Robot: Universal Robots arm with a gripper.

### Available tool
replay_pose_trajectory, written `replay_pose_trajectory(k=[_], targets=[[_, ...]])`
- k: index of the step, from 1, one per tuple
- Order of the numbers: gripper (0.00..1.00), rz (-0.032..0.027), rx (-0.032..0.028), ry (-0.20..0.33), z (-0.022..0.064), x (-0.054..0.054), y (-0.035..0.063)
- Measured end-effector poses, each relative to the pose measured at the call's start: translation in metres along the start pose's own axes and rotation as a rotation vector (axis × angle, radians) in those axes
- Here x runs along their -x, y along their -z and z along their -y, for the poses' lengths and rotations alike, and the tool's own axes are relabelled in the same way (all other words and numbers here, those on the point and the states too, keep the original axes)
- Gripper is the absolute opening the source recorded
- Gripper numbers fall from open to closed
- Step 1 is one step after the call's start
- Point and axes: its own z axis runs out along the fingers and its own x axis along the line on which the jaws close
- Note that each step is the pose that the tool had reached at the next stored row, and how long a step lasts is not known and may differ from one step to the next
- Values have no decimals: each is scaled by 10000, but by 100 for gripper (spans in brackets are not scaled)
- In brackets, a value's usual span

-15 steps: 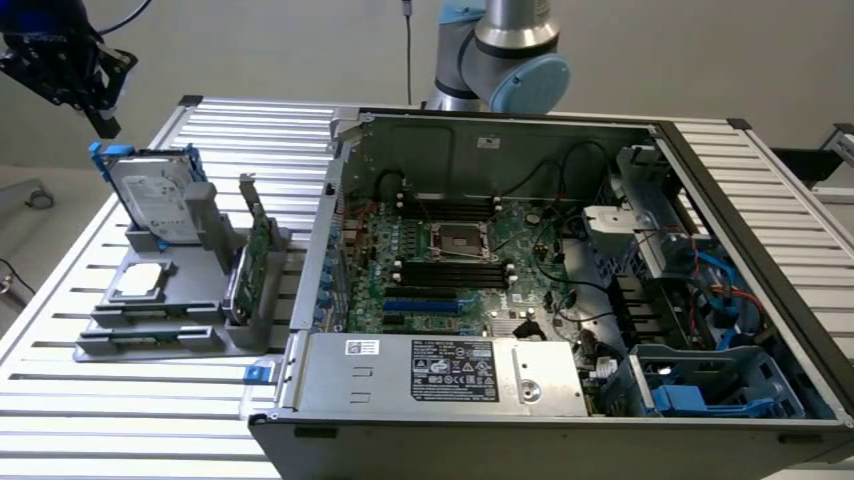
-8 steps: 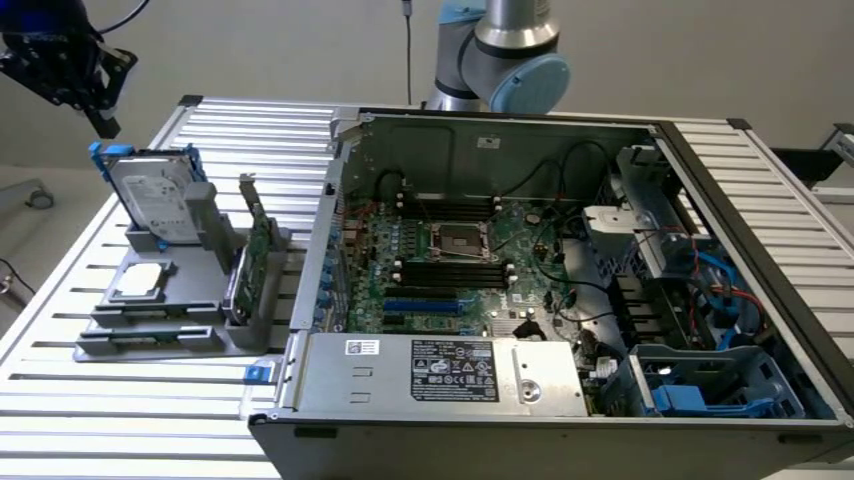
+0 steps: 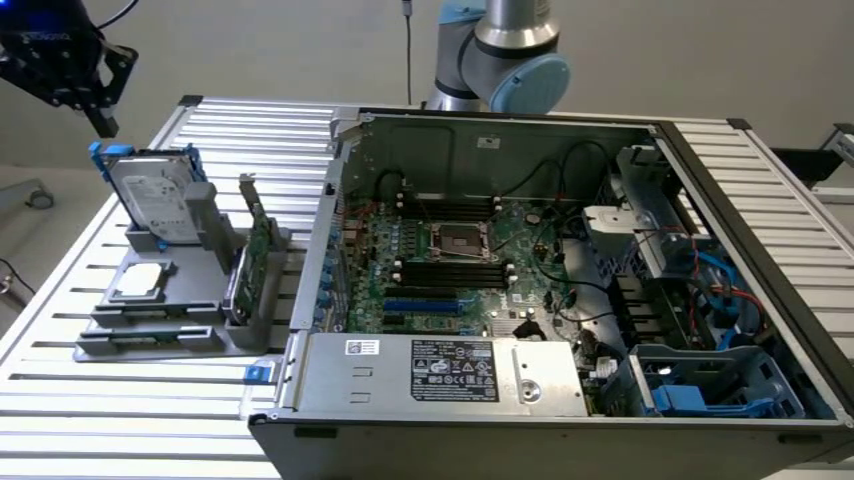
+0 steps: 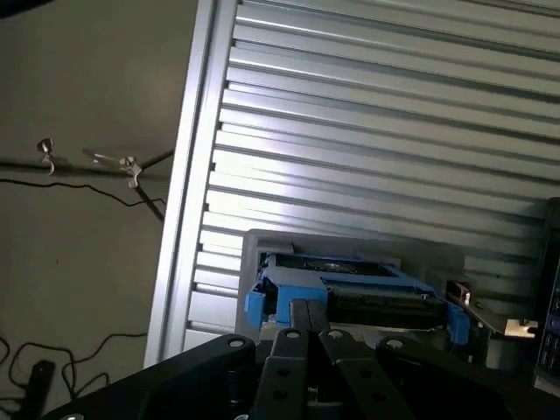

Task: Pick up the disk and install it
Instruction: 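Pick up the disk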

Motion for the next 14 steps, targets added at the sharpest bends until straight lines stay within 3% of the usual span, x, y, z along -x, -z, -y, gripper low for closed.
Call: replay_pose_trajectory(k=[14], targets=[[11,-71,31,2539,0,0,0]])
